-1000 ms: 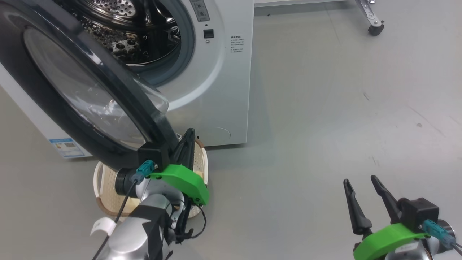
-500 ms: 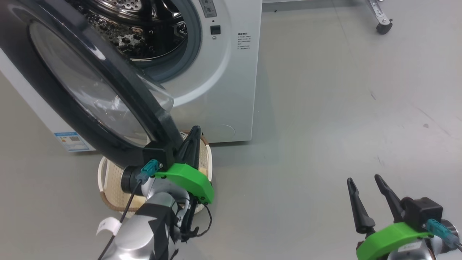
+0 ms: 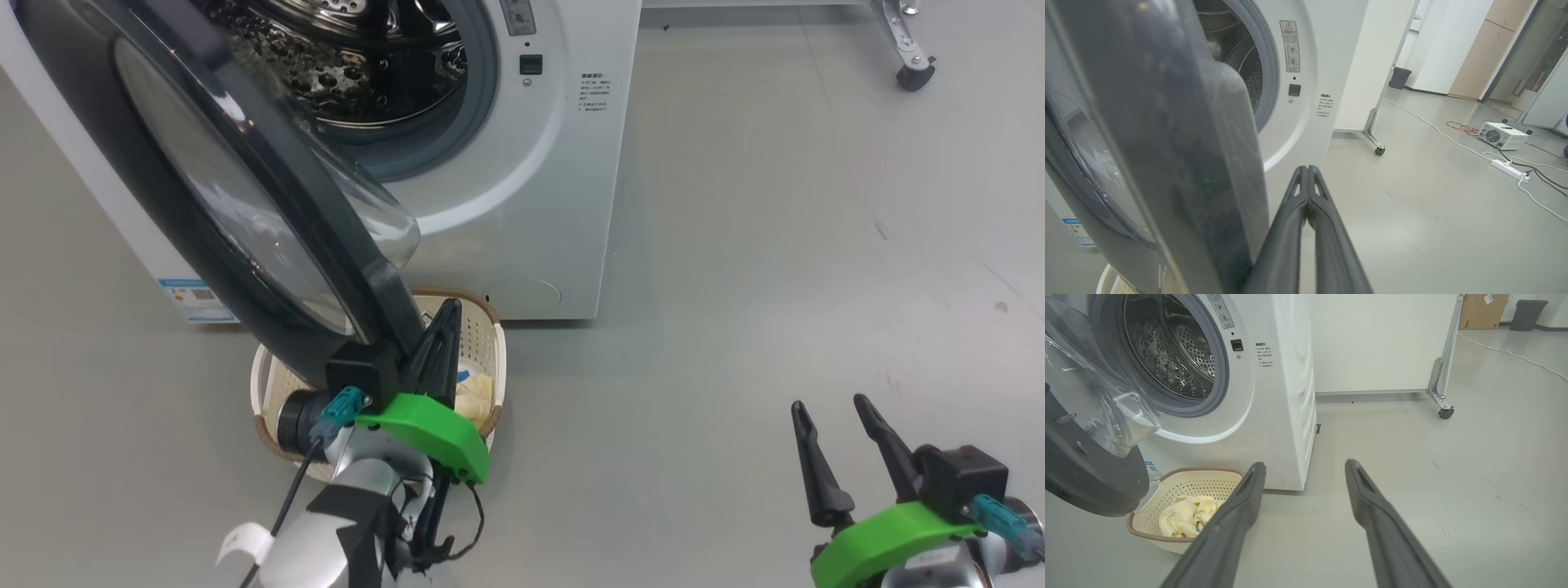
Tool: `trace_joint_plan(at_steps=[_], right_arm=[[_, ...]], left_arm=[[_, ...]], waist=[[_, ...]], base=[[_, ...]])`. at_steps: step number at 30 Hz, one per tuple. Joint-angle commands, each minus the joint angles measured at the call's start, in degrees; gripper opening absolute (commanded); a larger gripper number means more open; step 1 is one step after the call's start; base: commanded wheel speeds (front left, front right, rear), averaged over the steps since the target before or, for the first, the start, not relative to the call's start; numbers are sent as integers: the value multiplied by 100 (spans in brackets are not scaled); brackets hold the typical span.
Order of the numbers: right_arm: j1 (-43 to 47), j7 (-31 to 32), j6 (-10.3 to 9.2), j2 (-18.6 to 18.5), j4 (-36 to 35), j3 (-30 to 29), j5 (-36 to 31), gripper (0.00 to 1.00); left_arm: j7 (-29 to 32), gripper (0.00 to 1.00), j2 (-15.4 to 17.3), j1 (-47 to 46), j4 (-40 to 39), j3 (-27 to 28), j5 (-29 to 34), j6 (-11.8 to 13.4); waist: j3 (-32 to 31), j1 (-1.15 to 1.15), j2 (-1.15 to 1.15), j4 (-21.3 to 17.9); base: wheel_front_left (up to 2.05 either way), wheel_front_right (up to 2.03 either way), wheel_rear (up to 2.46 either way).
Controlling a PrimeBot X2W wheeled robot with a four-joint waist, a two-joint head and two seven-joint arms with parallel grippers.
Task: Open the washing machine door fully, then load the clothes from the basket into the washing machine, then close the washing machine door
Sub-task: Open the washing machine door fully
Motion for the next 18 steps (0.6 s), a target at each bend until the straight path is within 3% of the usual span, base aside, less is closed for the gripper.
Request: trace_joint_plan(at_steps=[1, 18], right_arm=[[-249, -18, 24, -48, -166, 88, 9, 100], [-164, -6, 24, -48, -146, 46, 24, 100]], left_arm=[[-80, 0, 214, -104, -208, 289, 52, 83], [-55, 0, 377, 456, -638, 296, 18, 155]], waist=[[-10, 0, 0, 32], [-124, 0, 0, 336]], base=[[0, 0, 0], [0, 0, 0]])
